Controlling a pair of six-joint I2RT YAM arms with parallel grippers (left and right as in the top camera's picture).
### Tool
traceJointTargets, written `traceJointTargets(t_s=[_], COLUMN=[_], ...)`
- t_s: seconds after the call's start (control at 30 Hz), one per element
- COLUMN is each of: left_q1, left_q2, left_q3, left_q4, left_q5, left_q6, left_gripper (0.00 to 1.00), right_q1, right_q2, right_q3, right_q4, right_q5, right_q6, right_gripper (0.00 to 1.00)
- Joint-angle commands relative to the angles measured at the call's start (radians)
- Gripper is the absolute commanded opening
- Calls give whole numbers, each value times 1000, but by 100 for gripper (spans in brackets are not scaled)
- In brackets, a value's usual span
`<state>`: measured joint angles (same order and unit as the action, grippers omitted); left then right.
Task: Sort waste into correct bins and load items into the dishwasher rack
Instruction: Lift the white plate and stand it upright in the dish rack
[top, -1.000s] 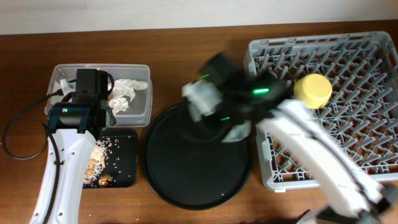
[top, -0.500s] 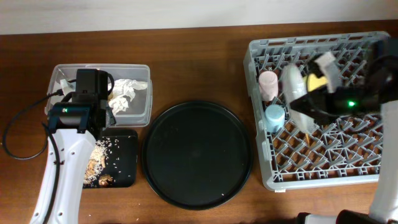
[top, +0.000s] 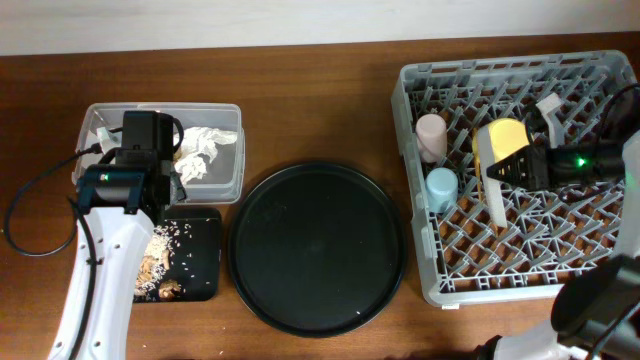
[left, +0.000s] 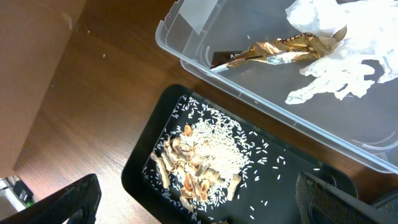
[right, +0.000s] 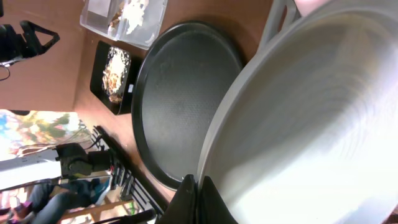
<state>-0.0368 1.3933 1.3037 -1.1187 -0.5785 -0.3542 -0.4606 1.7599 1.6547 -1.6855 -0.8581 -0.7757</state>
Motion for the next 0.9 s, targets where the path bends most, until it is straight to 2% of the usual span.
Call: traceJointTargets(t_s=[0.0,0.17,0.23,0.3,0.47,0.53,0.57,0.8,0.87], left_q1=[3,3,3,3,3,3,3,3,3], left_q2=[-1,-1,-1,-1,-1,-1,-1,-1,-1], left_q3=[2,2,2,2,2,2,2,2,2], left_q4=[-1,-1,-1,-1,-2,-1,-1,-1,-2], left_q5=[0,0,0,0,0,0,0,0,0], left_q6=[12,12,11,12,12,12,12,11,12], left_gripper=[99,99,99,99,99,99,99,99,99], right_q1=[-6,-6,-6,-6,-33,-43,-46,-12,37], right_q2=[62,123,128,128,127,126,124,92,75], right_q3=[-2,-2,-2,0,13,43,74,353,436], right_q4=[10,34,53,72,119,118,115,101,77], right_q5=[-21,0,4,6,66,90,106,122,205], right_q6=[-32,-32,-31,-3,200,255,300,480,525], right_gripper=[4,7,17,34,54,69,99,99,98])
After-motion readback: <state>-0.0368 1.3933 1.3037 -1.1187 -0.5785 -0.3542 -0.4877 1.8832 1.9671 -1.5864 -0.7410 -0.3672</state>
